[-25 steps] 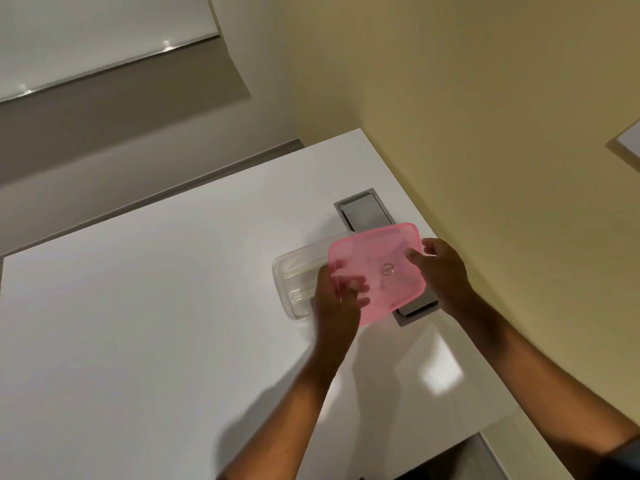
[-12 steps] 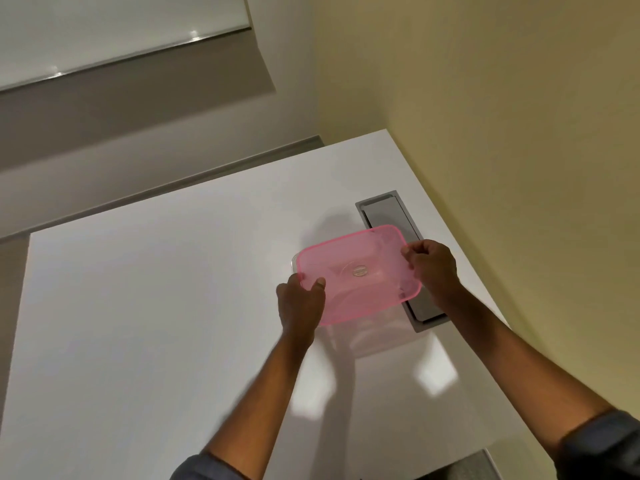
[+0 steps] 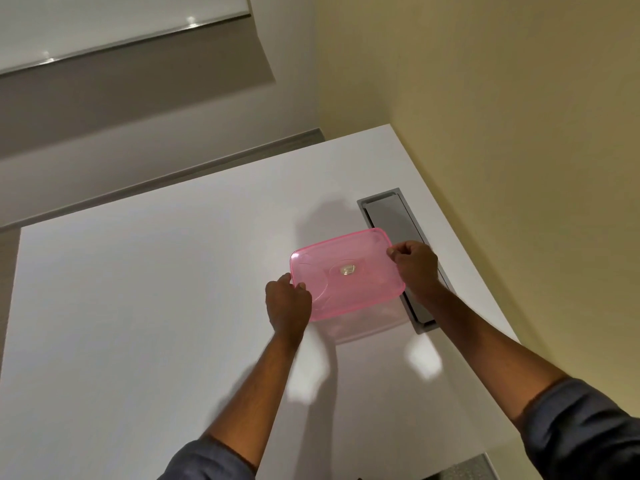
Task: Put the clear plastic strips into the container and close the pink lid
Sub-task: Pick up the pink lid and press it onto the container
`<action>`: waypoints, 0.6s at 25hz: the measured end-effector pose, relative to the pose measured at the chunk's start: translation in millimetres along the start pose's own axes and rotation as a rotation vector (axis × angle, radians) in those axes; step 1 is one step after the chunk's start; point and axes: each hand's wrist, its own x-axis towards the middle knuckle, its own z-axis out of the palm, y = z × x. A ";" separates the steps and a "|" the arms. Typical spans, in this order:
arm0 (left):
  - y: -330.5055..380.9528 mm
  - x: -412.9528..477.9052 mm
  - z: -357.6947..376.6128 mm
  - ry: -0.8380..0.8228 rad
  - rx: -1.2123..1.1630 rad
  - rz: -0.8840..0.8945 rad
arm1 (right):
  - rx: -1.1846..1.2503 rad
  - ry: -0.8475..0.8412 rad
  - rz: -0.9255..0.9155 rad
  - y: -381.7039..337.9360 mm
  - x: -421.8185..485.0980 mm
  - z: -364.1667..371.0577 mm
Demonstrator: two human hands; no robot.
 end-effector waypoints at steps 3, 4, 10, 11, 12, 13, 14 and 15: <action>-4.8 0.6 2.3 0.002 -0.015 -0.005 | -0.021 0.010 -0.016 1.2 2.5 4.6; -6.7 0.5 3.7 -0.002 -0.016 -0.001 | -0.023 0.012 -0.019 2.0 3.6 5.7; -13.9 -1.3 3.5 0.010 -0.042 0.016 | -0.047 0.027 -0.035 6.6 5.6 11.1; -14.0 -1.0 3.2 0.009 -0.046 0.017 | -0.053 0.031 -0.032 8.1 5.7 11.9; -14.0 -0.7 3.4 0.009 -0.053 0.018 | -0.060 0.033 -0.031 10.1 5.5 12.8; -14.0 -0.6 3.4 0.008 -0.060 0.019 | -0.064 0.035 -0.030 12.0 5.4 13.6; -13.9 -0.3 3.6 0.008 -0.067 0.017 | -0.062 0.036 -0.030 13.4 5.5 14.3; -14.2 -0.1 3.6 0.007 -0.075 0.008 | -0.058 0.037 -0.029 14.3 5.6 14.9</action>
